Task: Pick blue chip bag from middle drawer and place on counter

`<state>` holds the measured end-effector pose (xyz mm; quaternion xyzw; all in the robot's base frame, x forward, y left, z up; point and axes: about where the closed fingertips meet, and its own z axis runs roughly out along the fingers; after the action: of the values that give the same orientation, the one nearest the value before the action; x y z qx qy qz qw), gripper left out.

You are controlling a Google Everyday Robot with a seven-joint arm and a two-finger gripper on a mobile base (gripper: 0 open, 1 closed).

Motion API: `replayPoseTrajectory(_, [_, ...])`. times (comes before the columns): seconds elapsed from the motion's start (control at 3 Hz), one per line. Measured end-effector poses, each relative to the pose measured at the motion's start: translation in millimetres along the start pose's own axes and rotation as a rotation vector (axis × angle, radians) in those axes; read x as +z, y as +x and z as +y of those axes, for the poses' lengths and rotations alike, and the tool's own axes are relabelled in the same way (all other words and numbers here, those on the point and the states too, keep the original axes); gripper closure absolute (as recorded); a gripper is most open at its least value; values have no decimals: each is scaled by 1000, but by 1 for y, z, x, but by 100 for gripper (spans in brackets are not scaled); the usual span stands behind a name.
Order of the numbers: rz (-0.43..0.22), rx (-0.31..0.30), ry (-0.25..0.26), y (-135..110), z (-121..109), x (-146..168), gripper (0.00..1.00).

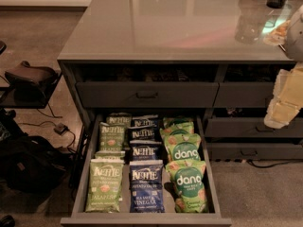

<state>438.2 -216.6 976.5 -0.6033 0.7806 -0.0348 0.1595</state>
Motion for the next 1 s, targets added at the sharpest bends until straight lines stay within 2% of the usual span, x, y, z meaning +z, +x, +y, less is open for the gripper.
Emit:
replayPoseTrajectory(0.33, [0, 0, 0, 0, 0, 0, 0])
replayPoseTrajectory(0.67, [8, -35, -34, -6, 11, 11, 0])
replayPoseTrajectory(1.0, [-43, -77, -120, -7, 29, 59, 0])
